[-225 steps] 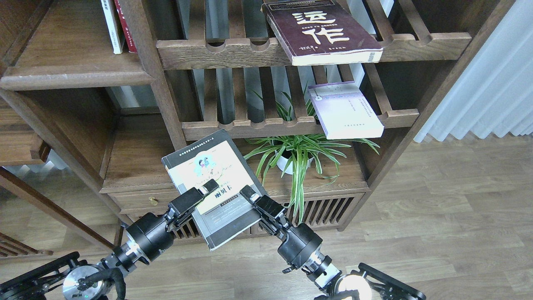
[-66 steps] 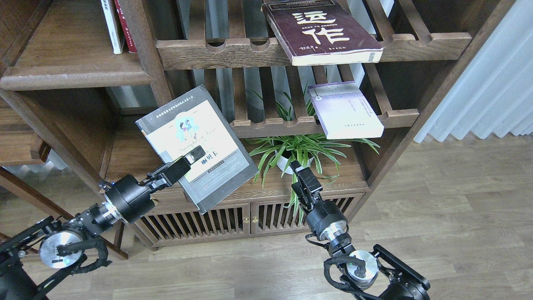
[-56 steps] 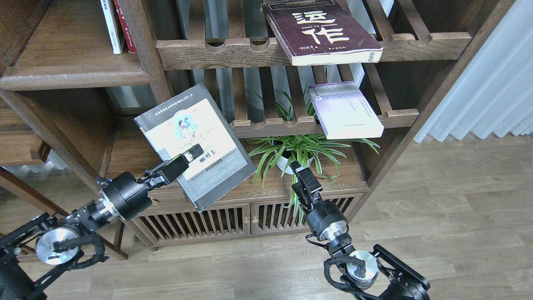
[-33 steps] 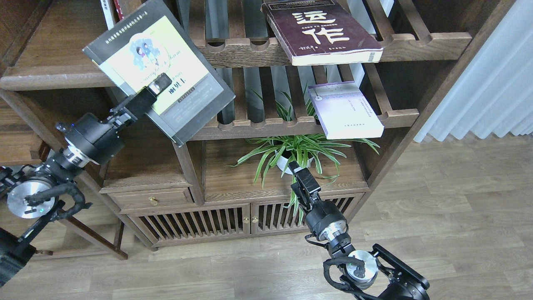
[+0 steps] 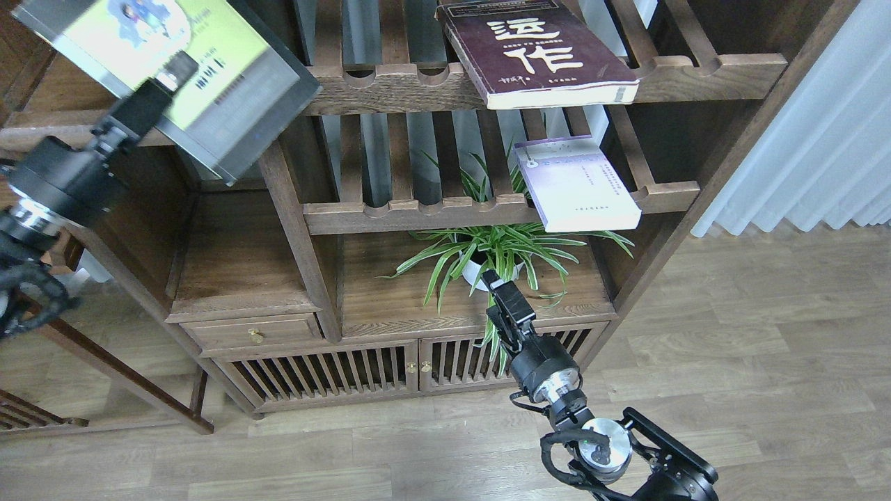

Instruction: Organize books on shelf

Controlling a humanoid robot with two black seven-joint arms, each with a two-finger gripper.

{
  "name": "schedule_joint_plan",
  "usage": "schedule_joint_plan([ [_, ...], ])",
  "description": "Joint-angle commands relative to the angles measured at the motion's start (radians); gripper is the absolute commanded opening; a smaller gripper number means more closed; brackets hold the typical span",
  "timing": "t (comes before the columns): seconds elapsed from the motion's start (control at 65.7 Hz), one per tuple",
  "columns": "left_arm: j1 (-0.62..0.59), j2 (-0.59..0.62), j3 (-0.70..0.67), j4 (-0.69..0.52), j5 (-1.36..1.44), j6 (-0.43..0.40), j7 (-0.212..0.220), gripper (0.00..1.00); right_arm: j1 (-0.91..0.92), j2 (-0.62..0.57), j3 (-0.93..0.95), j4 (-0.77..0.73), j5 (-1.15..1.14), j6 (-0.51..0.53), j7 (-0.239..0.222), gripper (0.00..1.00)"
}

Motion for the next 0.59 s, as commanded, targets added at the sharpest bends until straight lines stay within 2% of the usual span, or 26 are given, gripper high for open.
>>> schedule_joint_plan([
  [0.0, -0.003, 0.078, -0.029, 0.0, -0.013, 0.0, -0.027, 0.0, 0.003, 0.0, -0.003, -0.006, -0.003, 0.0, 0.0, 0.98],
  [0.106, -0.002, 0.131, -0.047, 0.0, -0.042, 0.0, -0.05, 0.0, 0.006, 0.0, -0.004, -0.006, -0.011, 0.0, 0.0, 0.98],
  [0.365, 0.003, 0.262, -0.054, 0.003, -0.053, 0.0, -0.046, 0.0, 0.008, 0.0, -0.015, -0.006, -0.014, 0.0, 0.0, 0.98],
  [0.578, 0.004, 0.265, -0.064, 0.019, -0.048, 0.0, -0.034, 0.0, 0.014, 0.0, -0.015, -0.005, -0.038, 0.0, 0.0, 0.98],
])
